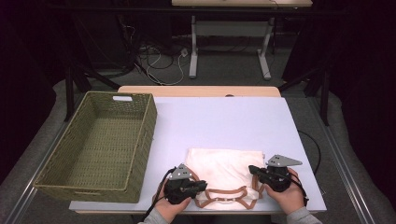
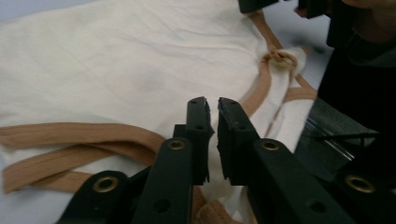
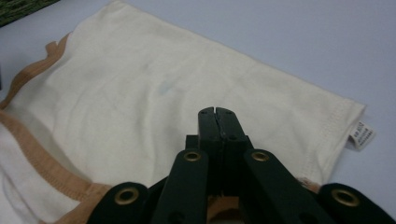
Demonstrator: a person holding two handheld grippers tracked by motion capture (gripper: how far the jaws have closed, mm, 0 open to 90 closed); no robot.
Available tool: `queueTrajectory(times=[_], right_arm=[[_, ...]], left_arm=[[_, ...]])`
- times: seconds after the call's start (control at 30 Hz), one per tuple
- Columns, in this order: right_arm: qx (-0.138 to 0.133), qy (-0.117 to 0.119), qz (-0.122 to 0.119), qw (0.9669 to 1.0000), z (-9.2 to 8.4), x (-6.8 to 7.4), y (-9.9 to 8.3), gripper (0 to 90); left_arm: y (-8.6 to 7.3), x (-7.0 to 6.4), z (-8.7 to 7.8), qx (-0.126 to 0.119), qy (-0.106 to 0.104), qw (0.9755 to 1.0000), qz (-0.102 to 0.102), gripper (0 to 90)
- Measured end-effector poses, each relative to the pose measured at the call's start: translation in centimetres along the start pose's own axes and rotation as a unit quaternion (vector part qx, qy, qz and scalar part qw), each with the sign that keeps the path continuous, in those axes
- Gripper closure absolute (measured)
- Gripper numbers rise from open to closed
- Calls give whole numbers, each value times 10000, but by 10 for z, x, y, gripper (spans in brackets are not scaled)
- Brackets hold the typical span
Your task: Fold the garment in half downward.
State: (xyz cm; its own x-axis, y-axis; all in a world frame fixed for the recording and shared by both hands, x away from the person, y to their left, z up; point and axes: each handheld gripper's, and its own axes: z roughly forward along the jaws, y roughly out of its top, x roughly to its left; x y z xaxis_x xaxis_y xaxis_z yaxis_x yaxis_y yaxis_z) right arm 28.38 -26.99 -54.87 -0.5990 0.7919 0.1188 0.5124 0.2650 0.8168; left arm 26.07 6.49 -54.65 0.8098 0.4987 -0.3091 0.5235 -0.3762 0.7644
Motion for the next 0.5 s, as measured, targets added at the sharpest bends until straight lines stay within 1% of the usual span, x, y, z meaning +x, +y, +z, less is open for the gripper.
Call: queueTrajectory(times=[0.03, 0.07, 0.13, 0.17, 0.2, 0.23, 0.33, 0.37, 0.43, 0.47, 0.5], right_arm=[[23, -25, -5, 10000, -1, -2, 0, 900], [-43, -65, -16, 10000, 0, -4, 0, 900], [1, -106, 50, 9999, 0, -7, -1, 900], [-20, -105, 77, 9999, 0, -8, -1, 900], [-17, -137, 68, 9999, 0, -9, -2, 900], [48, -168, 103, 9998, -1, -10, -2, 900], [41, -189, 126, 9997, -2, -13, -2, 900], [14, -203, 119, 9997, -2, -14, -3, 900], [17, -223, 183, 9996, -1, -15, -4, 900], [35, -238, 154, 9996, -1, -16, -4, 900], [36, -225, 192, 9996, -1, -17, -4, 900]], left_arm=[[-1, -2, 1, 41, -52, 10000, 15, 873], [-1, -3, 1, 105, -114, 9999, 75, 893], [-4, -7, 2, 174, -207, 9996, 91, 900], [-4, -8, 3, 202, -251, 9994, 131, 900], [-6, -9, 3, 248, -290, 9992, 141, 900], [-7, -11, 3, 294, -330, 9989, 149, 900], [-10, -13, 3, 404, -399, 9983, 163, 900], [-12, -14, 3, 458, -425, 9979, 150, 900], [-15, -15, 4, 468, -472, 9977, 96, 900], [-16, -16, 4, 544, -512, 9972, 101, 900], [-18, -17, 5, 542, -537, 9971, 81, 900]])
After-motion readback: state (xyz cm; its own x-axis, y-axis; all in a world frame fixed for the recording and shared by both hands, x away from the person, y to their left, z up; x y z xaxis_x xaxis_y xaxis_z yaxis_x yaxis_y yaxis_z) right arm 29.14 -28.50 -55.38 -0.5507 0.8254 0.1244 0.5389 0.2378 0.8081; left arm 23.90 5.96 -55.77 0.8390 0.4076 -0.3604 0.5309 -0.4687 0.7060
